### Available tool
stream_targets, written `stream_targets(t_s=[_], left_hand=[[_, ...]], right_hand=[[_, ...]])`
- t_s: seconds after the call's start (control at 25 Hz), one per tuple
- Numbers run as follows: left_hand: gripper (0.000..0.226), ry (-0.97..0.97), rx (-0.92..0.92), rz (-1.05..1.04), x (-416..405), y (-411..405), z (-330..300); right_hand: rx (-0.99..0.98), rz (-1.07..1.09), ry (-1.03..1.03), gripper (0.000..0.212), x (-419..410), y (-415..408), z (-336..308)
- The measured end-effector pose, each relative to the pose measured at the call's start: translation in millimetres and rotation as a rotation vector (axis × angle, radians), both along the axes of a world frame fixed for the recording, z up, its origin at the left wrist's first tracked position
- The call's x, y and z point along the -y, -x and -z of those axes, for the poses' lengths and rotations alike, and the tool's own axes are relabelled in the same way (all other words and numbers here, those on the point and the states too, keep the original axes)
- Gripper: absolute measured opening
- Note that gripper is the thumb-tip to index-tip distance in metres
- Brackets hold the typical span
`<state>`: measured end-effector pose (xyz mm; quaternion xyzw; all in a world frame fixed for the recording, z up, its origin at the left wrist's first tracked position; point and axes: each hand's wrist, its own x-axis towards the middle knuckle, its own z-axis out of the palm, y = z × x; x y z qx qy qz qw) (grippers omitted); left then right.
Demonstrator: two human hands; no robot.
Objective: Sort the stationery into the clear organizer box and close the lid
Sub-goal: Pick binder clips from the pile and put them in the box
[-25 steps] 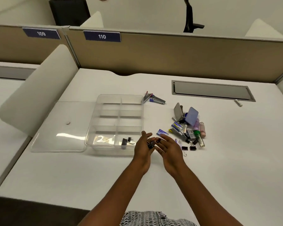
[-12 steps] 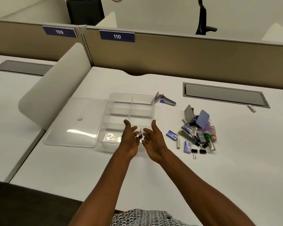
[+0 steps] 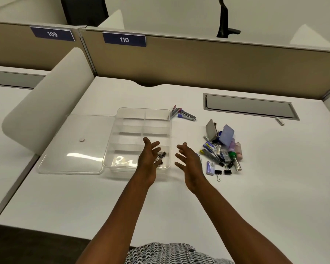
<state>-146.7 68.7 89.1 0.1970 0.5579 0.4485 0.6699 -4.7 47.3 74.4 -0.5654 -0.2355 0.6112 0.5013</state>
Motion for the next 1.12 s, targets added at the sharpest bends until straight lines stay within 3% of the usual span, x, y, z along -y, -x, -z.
stream_targets(t_s=[0.16, 0.24, 0.4, 0.52, 0.72, 0.88, 1.0, 1.12], left_hand=[[0.053, -0.046, -0.005, 0.095, 5, -19, -1], [0.054, -0.070, -0.008, 0.163, 8, -32, 0], [0.052, -0.080, -0.023, 0.283, 12, -60, 2], [0.050, -0.070, -0.055, 0.368, 17, -81, 8], [0.051, -0.001, -0.168, 0.491, 27, -110, 25], [0.045, 0.041, -0.209, 0.539, 34, -122, 40], [0.040, 0.123, -0.073, 0.508, 42, -129, 48], [0.048, 0.209, 0.170, 0.396, 48, -129, 53]], right_hand=[[0.456, 0.304, -0.072, 0.011, 23, -54, 23], [0.694, 0.342, -0.009, 0.014, 35, -81, 38], [1.146, 0.099, 0.045, 0.037, 48, -114, 64], [1.305, -0.152, 0.075, 0.047, 54, -122, 73], [1.250, -0.085, 0.055, 0.016, 56, -124, 77], [1.107, 0.069, 0.023, 0.014, 58, -123, 74], [0.903, 0.129, -0.035, 0.010, 60, -113, 68], [0.914, 0.049, -0.155, 0.008, 62, -102, 63]])
